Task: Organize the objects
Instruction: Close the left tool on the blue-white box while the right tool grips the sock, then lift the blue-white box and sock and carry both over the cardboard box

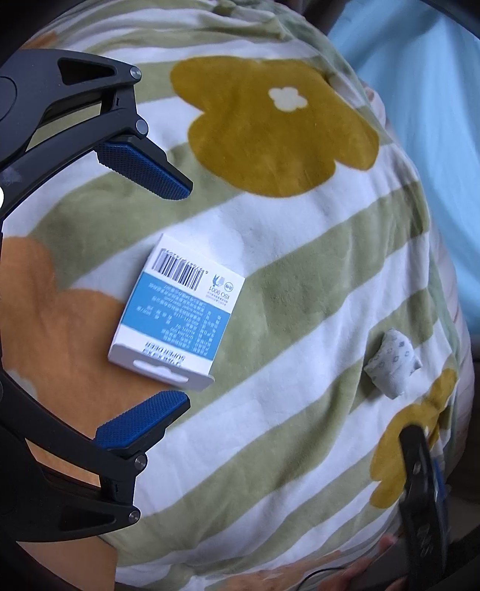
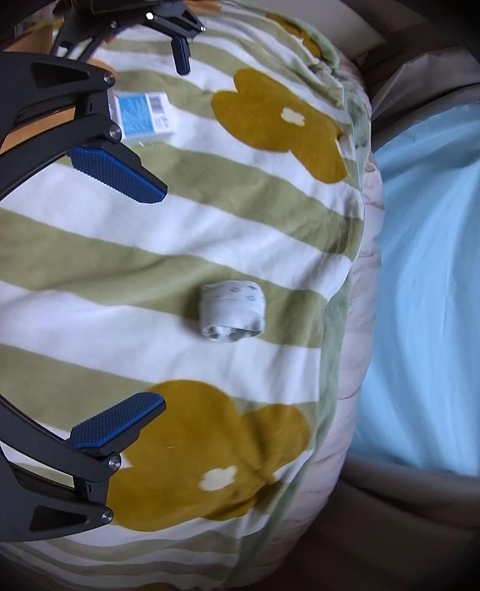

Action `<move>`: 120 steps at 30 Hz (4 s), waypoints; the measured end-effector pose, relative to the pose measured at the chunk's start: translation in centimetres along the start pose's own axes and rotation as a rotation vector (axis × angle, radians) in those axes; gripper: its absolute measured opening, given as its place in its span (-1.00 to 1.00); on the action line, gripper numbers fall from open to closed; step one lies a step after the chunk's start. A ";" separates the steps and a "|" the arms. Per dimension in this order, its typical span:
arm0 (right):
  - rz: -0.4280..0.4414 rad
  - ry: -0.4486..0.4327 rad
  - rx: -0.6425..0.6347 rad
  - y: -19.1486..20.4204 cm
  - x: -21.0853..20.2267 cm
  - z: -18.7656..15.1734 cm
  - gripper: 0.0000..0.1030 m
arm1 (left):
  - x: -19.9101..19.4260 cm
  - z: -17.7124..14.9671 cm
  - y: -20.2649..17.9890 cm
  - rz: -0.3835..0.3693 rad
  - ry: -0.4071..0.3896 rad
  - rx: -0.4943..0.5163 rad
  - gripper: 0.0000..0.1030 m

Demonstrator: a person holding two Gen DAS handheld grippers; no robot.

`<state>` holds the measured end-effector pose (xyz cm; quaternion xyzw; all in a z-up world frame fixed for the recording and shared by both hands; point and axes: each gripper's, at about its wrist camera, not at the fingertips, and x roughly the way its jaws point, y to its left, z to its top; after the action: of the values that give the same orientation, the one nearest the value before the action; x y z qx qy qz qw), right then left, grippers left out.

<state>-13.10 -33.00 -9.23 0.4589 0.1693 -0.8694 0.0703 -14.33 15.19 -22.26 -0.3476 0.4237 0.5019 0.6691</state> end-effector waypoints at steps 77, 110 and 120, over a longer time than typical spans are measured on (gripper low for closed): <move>-0.079 -0.089 -0.175 4.4 -5.8 0.1 -0.22 | -13.0 -3.1 -1.8 -0.049 -0.132 0.033 0.81; 0.069 -0.076 -0.111 15.5 -21.9 -15.5 -0.22 | -26.9 -18.4 -5.4 -0.070 -0.230 -0.070 0.81; 0.086 -0.009 -0.099 17.7 -21.4 -21.4 -0.22 | -24.8 -22.7 -7.2 -0.093 -0.164 -0.079 0.81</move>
<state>20.55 -42.53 -6.88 0.4579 0.1918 -0.8581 0.1309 -15.71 -16.20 -8.27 -0.3508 0.3308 0.5133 0.7100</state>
